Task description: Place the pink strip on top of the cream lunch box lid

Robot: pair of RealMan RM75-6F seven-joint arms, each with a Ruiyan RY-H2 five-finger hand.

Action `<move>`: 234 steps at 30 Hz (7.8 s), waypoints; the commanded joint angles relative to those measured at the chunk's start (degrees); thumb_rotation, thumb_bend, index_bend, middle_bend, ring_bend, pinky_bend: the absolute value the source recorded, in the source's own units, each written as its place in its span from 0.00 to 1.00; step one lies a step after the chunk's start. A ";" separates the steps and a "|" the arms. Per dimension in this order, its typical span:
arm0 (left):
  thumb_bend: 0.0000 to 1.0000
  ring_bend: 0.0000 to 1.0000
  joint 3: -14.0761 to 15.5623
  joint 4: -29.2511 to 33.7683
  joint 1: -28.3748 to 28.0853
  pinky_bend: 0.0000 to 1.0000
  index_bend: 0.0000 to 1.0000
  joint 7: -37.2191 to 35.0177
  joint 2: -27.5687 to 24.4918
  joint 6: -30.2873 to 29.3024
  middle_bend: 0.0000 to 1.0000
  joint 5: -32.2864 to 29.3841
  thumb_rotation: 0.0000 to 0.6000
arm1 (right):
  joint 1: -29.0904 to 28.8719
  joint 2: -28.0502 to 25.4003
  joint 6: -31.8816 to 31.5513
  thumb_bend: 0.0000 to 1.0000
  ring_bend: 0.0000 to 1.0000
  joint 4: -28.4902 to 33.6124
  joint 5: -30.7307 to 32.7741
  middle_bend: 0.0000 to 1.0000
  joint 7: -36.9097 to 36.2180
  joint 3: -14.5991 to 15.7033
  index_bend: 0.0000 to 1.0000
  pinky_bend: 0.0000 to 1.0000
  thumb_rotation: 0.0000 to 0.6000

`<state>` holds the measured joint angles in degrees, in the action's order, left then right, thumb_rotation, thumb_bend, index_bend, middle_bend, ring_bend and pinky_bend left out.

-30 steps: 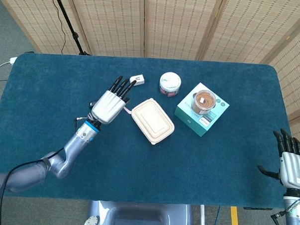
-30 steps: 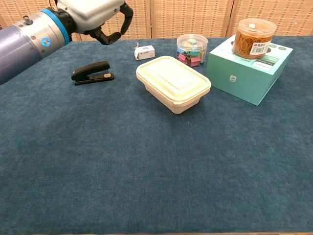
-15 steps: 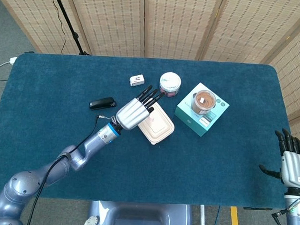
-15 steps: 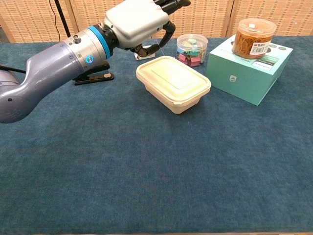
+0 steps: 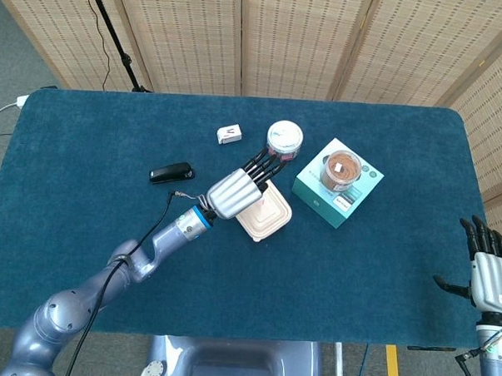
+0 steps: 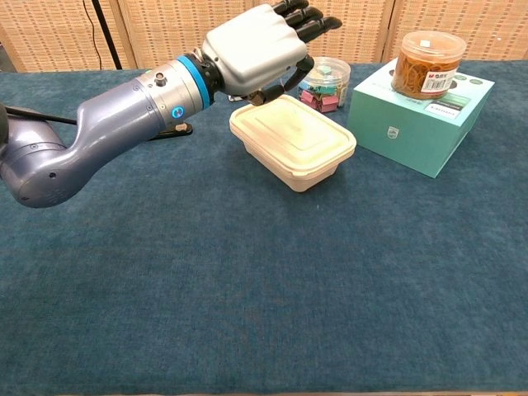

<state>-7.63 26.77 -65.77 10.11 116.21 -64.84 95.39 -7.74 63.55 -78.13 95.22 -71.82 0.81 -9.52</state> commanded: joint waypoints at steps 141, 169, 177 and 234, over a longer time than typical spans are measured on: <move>0.00 0.00 1.58 76.54 43.55 0.00 0.00 -13.83 -59.47 -9.10 0.00 -17.07 1.00 | -37.36 12.30 25.44 0.79 0.00 2.26 2.59 0.00 46.34 -0.54 0.11 0.00 1.00; 0.00 0.00 0.85 76.03 44.51 0.00 0.00 -15.08 -59.66 -8.67 0.00 -16.17 1.00 | -45.73 21.58 33.01 0.81 0.00 -11.31 4.52 0.00 30.63 -3.00 0.24 0.00 1.00; 0.00 0.00 0.68 75.83 44.80 0.00 0.00 -15.82 -59.89 -8.67 0.00 -15.92 1.00 | -46.75 22.70 32.82 0.81 0.00 -13.89 5.14 0.00 31.11 -2.39 0.26 0.00 1.00; 0.00 0.00 0.11 75.59 45.40 0.00 0.00 -16.45 -60.05 -7.75 0.00 -15.16 1.00 | -48.08 24.64 31.96 0.81 0.00 -18.47 5.45 0.00 30.28 0.80 0.31 0.00 1.00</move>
<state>-7.52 102.37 -20.37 -6.35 56.16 -72.59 80.24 -55.67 88.02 -46.34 77.00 -66.61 30.96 -8.60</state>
